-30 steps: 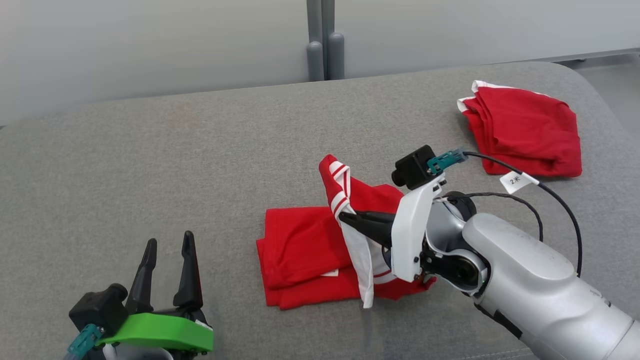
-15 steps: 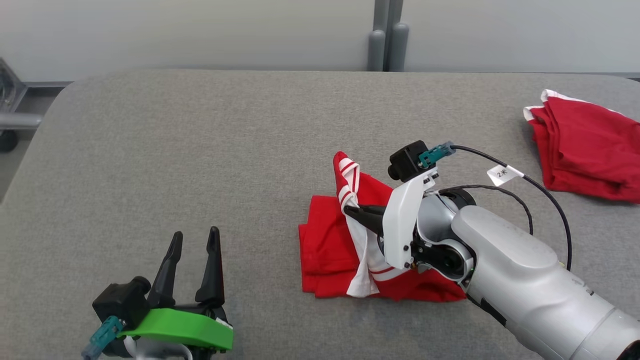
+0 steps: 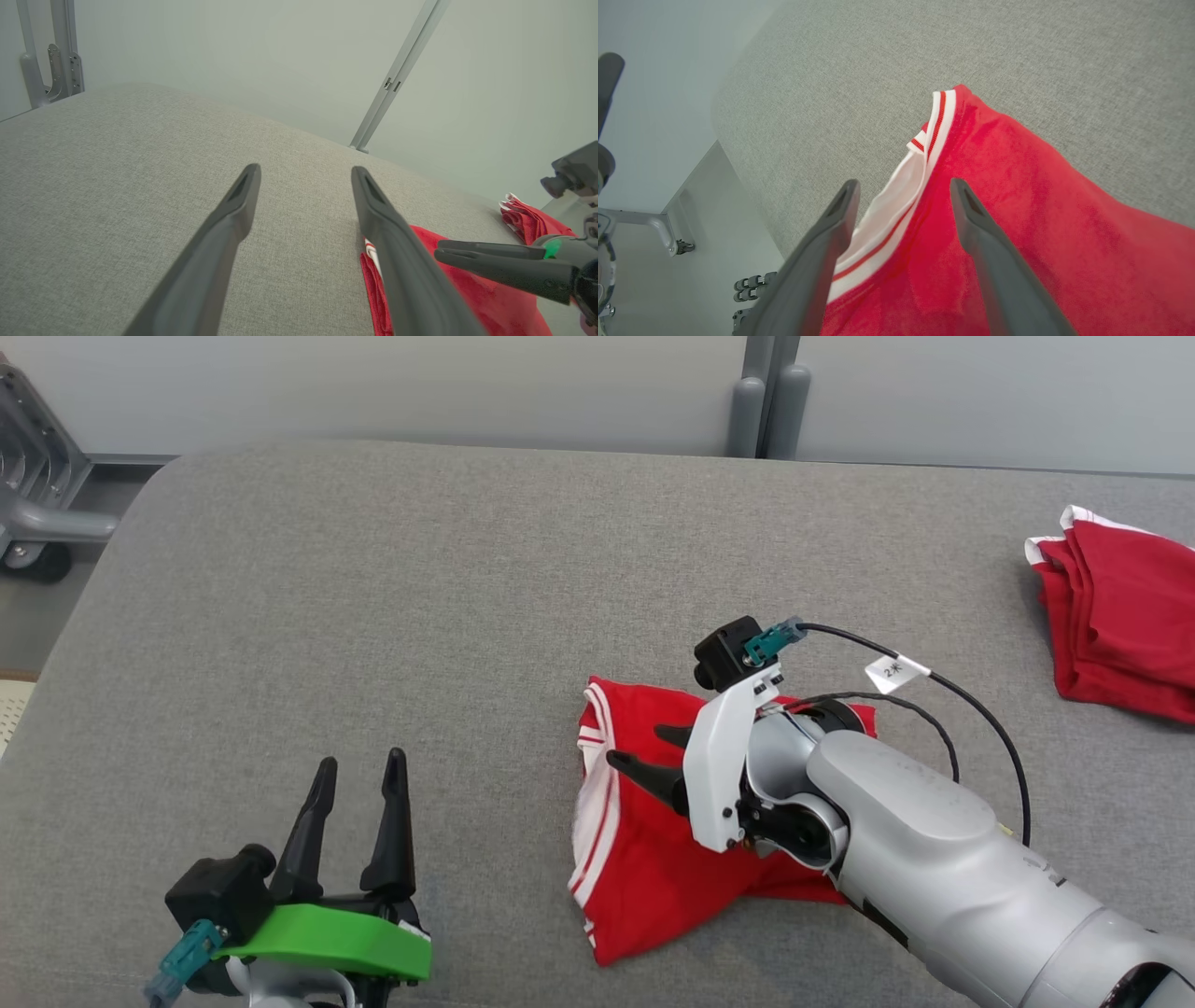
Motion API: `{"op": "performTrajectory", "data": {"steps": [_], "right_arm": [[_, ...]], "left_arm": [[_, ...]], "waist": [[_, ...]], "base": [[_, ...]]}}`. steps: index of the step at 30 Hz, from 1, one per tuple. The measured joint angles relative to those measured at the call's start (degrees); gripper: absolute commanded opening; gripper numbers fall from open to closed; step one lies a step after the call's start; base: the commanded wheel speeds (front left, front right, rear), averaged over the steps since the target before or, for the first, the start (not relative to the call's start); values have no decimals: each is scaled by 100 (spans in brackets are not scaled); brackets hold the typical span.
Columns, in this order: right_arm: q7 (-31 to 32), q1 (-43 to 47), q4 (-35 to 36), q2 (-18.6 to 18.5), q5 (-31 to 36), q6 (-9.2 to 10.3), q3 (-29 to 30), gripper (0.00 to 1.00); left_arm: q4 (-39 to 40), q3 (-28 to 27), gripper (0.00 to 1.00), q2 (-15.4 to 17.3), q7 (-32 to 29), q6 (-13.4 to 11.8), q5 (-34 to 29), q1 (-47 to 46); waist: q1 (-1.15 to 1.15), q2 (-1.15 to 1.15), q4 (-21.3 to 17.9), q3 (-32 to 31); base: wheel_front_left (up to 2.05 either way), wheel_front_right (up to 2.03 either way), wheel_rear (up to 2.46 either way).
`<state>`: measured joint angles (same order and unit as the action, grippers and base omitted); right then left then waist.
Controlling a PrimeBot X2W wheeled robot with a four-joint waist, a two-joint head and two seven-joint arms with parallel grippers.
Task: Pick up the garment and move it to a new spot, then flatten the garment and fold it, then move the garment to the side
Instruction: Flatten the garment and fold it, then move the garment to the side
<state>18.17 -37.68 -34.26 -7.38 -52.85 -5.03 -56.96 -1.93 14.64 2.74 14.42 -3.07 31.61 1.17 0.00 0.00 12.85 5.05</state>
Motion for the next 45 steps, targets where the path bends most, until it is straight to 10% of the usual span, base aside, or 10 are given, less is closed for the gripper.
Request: {"op": "performTrajectory", "data": {"steps": [11,27,45], "right_arm": [[-383,-342,200,-53,-11,-149,201,100],[-1017,462,22,-1248,-557,-151,949,100],[-1129,1030,-9,-1144,-1137,-202,1001,100]], "left_arm": [[37,-185,100,-1,0,-55,-2,8],[102,-312,100,-1,0,-76,-62,219],[170,-36,100,-1,0,-70,-176,179]], "waist": [[0,0,-268,-85],[0,0,-899,-254],[0,0,-839,230]], "base": [[0,0,0],[0,0,0],[0,0,0]]}}
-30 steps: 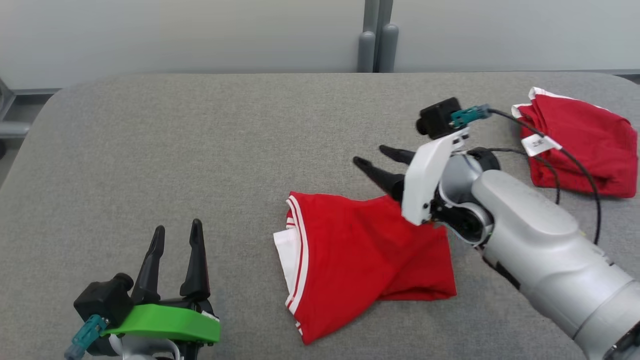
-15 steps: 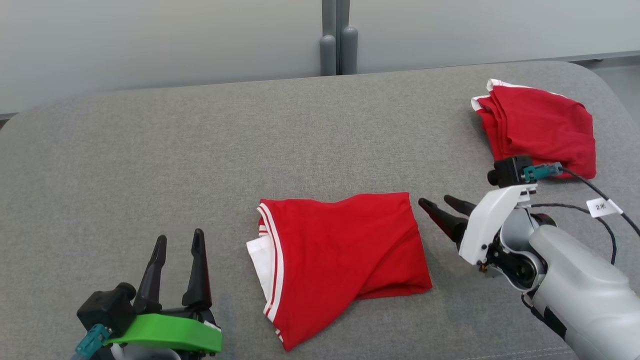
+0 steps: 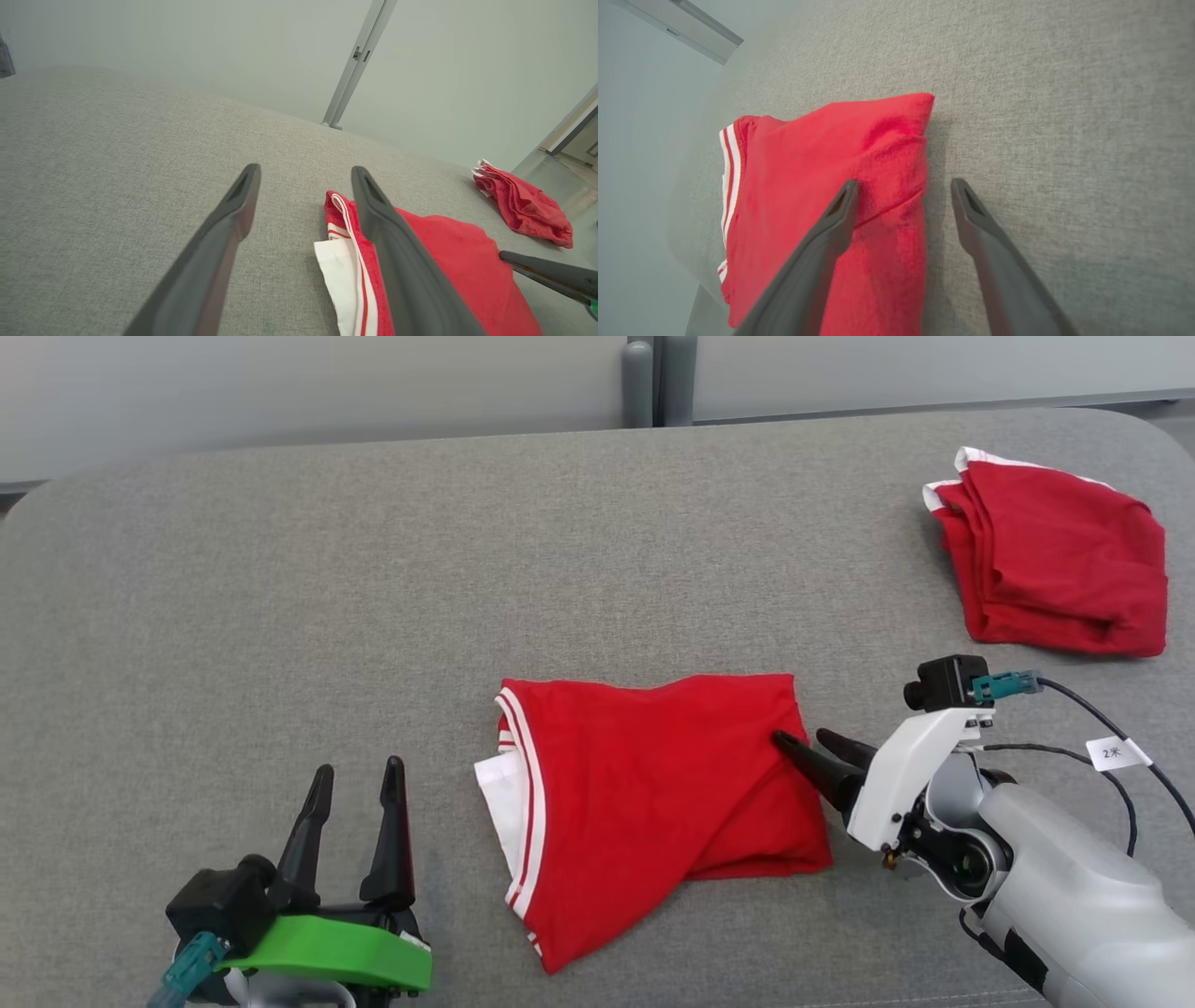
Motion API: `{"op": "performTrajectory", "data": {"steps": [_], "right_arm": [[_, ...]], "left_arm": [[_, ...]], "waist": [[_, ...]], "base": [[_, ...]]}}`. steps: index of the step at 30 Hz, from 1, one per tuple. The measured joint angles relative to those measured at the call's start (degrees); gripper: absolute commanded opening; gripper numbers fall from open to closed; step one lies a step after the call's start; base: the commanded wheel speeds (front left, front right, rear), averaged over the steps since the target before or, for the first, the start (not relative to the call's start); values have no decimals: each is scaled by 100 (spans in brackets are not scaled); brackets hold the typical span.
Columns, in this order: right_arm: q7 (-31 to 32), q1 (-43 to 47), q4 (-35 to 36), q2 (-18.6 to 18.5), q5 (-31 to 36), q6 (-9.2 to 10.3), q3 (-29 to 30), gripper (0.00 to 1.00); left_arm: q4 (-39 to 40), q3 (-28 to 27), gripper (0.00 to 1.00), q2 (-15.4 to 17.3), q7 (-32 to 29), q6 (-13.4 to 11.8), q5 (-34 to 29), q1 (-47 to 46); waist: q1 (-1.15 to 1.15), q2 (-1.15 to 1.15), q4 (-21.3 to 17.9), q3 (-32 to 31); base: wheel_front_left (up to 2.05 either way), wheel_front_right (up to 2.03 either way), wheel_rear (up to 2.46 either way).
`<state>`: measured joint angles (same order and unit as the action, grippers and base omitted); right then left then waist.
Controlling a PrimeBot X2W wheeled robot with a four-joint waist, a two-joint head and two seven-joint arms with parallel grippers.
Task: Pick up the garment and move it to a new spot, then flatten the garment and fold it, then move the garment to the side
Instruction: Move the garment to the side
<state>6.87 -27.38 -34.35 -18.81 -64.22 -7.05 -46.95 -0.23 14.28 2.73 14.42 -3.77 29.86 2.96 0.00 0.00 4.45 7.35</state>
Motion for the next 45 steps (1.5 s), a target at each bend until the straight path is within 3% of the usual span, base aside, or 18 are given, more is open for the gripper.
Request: {"op": "performTrajectory", "data": {"steps": [8,9,10,13,14,22,39,45], "right_arm": [[213,10,-132,124,-143,0,-145,100],[227,10,-124,156,-168,0,-162,92],[231,10,-118,180,-199,0,-169,53],[232,10,-63,218,-219,0,-201,23],[224,9,-22,221,-230,0,-200,0],[75,-55,244,107,-241,-1,-159,0],[-25,-1058,433,-1045,-60,0,168,0],[99,-1510,426,-1187,53,0,253,0]], "left_arm": [[-48,-136,100,2,0,1,-4,-72],[-52,-135,100,1,0,1,-4,-72],[-54,-136,100,0,0,1,-4,-72],[-55,-141,100,0,0,1,-4,-72],[-55,-149,100,0,0,1,-4,-73],[-53,-308,100,-2,0,-2,-4,-72],[-30,-298,100,-3,0,-2,-4,-68],[-21,-166,100,-2,0,2,57,-70]], "waist": [[0,0,251,107],[0,0,261,113],[0,0,266,116],[0,0,266,119],[0,0,263,120],[0,0,133,100],[0,0,-288,-58],[0,0,-267,-84]], "base": [[0,0,0],[0,0,0],[0,0,0],[0,0,0],[0,0,0],[0,0,0],[0,0,0],[0,0,0]]}}
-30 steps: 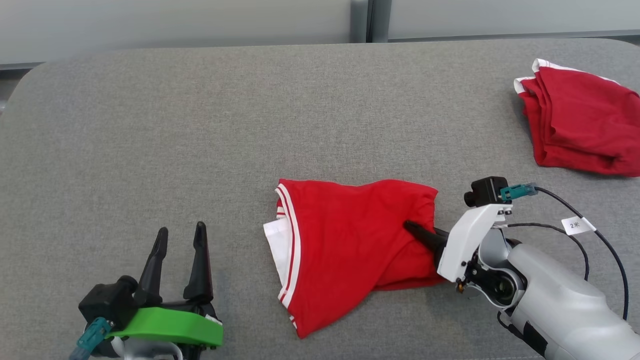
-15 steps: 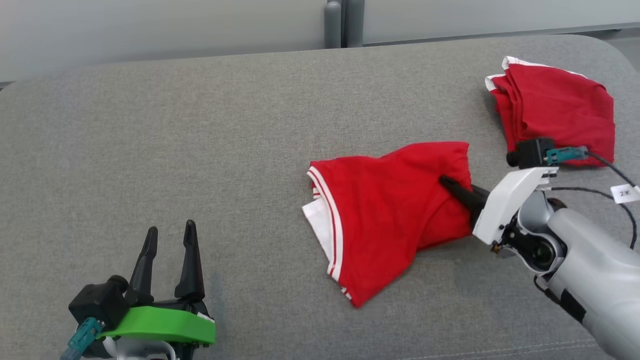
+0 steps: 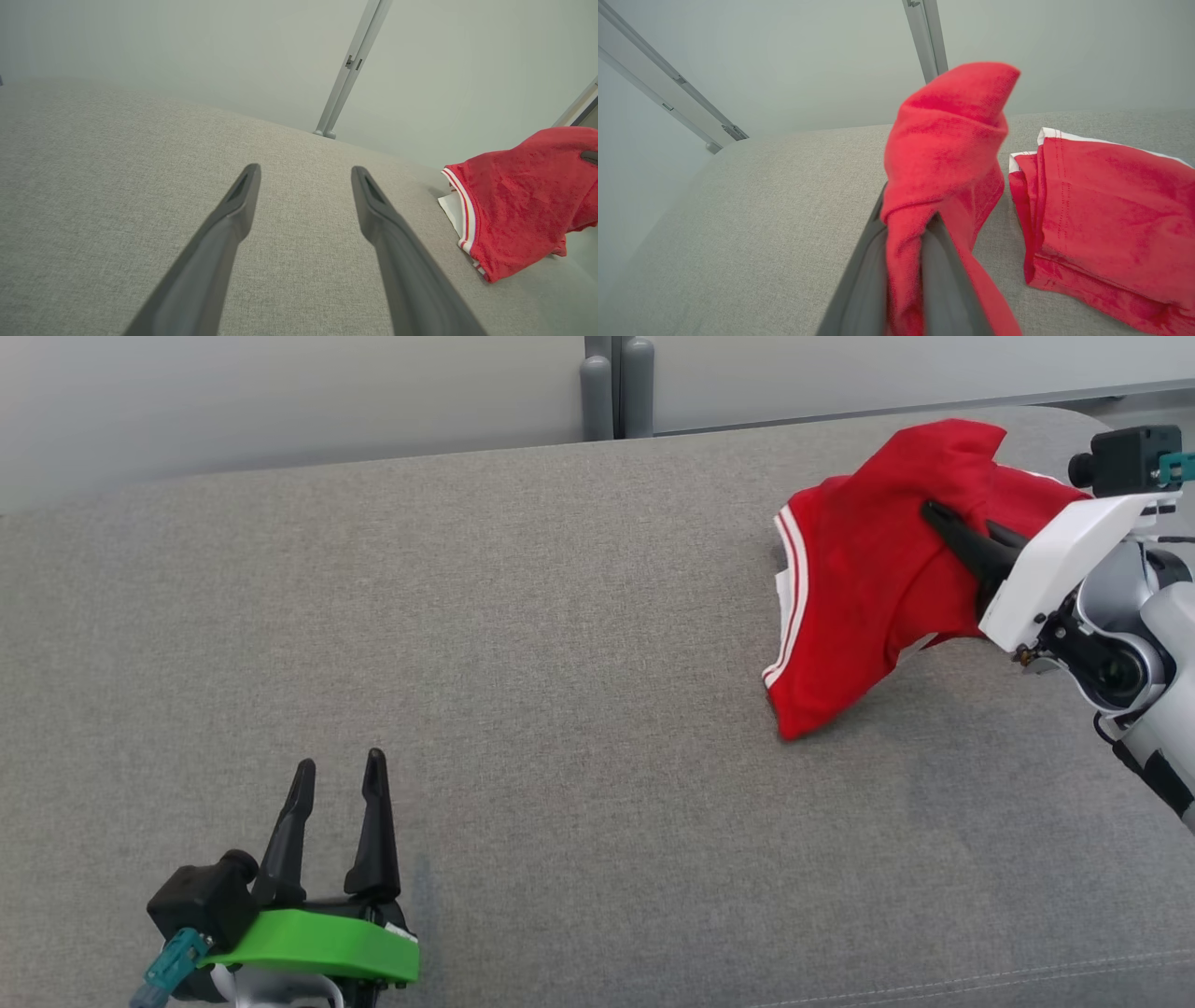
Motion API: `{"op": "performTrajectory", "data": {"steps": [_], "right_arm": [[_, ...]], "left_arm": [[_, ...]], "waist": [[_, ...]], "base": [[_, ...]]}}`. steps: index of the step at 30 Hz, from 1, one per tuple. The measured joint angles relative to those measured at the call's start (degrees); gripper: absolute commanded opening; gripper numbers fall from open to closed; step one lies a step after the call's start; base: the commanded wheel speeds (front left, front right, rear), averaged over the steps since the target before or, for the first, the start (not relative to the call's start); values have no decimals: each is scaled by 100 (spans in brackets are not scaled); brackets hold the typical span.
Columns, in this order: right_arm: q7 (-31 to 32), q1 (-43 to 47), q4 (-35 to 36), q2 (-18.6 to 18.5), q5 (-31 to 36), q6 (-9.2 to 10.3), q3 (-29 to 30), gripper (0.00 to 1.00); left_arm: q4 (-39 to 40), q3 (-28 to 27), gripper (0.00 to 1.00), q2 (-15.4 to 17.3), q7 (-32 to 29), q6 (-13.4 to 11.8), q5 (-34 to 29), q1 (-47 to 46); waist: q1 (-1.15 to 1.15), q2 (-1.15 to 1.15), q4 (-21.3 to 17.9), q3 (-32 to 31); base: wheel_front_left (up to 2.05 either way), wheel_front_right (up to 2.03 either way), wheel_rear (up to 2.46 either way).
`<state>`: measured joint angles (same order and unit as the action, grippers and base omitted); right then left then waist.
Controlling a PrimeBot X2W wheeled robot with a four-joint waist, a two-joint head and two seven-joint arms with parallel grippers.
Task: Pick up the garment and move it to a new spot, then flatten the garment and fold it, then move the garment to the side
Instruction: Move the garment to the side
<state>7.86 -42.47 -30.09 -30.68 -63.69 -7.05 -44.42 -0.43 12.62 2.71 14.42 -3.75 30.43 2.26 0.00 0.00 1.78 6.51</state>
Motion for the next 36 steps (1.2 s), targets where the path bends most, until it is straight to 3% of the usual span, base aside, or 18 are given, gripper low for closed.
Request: {"op": "performTrajectory", "data": {"steps": [17,28,36], "right_arm": [[889,-1118,-188,-414,381,114,-103,0],[1187,-1175,-610,-653,375,127,-66,0],[1124,-1433,-889,-882,621,357,-41,0]], "left_arm": [[141,110,100,-1,0,3,55,-24],[126,193,100,7,0,3,-97,-124],[147,182,100,57,0,3,-198,-144]], "waist": [[0,0,287,163],[0,0,480,487],[0,0,495,742]], "base": [[0,0,0],[0,0,0],[0,0,0]]}}
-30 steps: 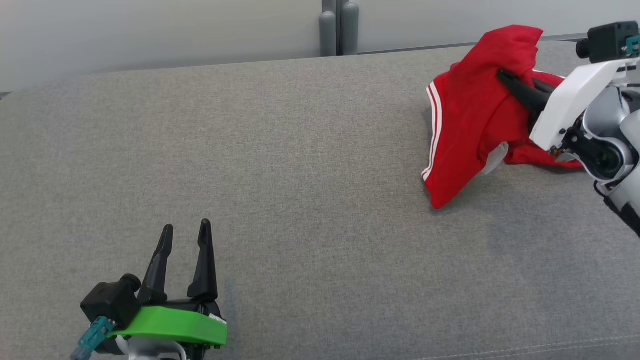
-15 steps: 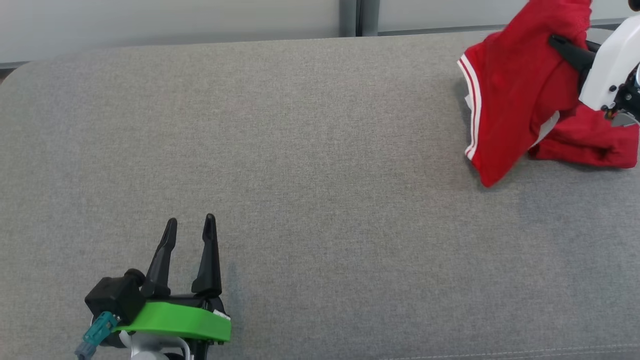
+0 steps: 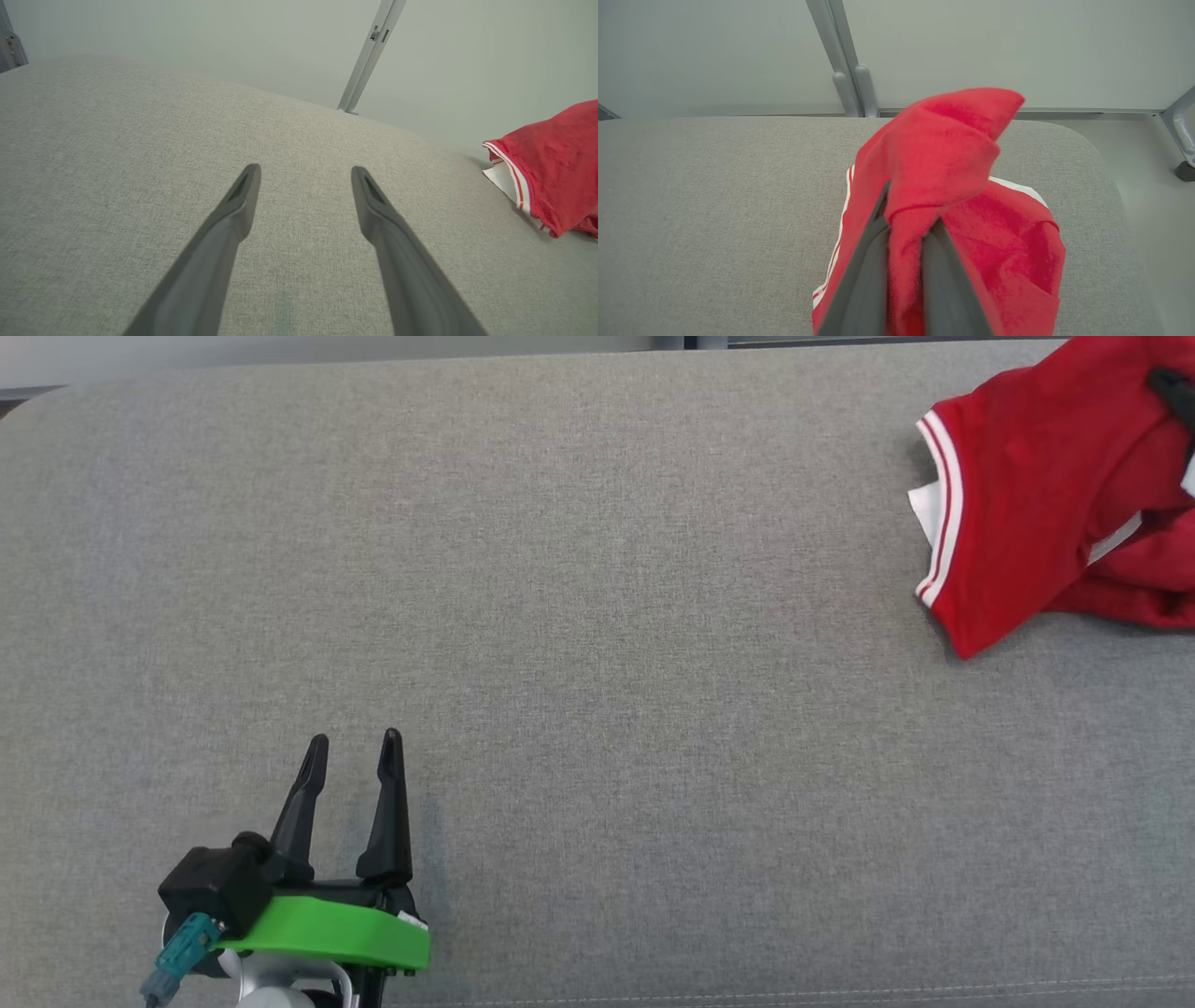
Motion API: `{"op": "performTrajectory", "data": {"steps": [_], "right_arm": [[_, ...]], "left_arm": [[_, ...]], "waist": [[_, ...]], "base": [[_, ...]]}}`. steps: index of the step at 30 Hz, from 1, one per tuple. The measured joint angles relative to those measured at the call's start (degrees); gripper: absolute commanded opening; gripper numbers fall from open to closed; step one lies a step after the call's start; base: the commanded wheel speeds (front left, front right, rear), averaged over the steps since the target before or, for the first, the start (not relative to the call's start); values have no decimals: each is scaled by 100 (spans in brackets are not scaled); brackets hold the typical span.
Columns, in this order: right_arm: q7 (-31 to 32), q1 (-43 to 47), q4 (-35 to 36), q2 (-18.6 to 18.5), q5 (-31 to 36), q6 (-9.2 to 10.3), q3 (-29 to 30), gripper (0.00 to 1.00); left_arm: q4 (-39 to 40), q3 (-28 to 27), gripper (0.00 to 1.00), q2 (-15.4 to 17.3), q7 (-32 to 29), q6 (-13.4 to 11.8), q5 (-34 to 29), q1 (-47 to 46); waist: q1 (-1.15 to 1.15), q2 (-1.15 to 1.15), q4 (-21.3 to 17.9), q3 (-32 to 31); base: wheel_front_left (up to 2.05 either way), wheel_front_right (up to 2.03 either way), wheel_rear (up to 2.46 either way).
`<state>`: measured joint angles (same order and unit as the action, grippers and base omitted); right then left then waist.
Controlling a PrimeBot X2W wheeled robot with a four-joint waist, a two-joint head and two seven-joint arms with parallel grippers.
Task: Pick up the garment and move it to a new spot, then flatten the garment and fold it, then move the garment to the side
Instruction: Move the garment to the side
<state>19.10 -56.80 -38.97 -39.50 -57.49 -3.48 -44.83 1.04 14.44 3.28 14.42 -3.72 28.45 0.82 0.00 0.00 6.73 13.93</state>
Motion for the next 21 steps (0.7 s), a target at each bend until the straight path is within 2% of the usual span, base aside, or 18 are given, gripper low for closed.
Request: {"op": "performTrajectory", "data": {"steps": [8,16,18,21], "right_arm": [[-290,-86,-331,-280,167,266,146,0],[-780,-80,-587,-308,460,471,138,0],[-896,-68,-655,-303,495,560,119,3],[-1063,-44,-758,-305,673,625,20,0]], "left_arm": [[234,75,100,124,-1,15,-168,-192],[649,242,100,146,-2,25,-374,-386],[695,242,100,153,-9,26,-411,-411],[708,240,100,177,-26,26,-412,-442]], "waist": [[0,0,-61,284],[0,0,-75,630],[0,0,-76,711],[0,0,-79,817]], "base": [[0,0,0],[0,0,0],[0,0,0],[0,0,0]]}}
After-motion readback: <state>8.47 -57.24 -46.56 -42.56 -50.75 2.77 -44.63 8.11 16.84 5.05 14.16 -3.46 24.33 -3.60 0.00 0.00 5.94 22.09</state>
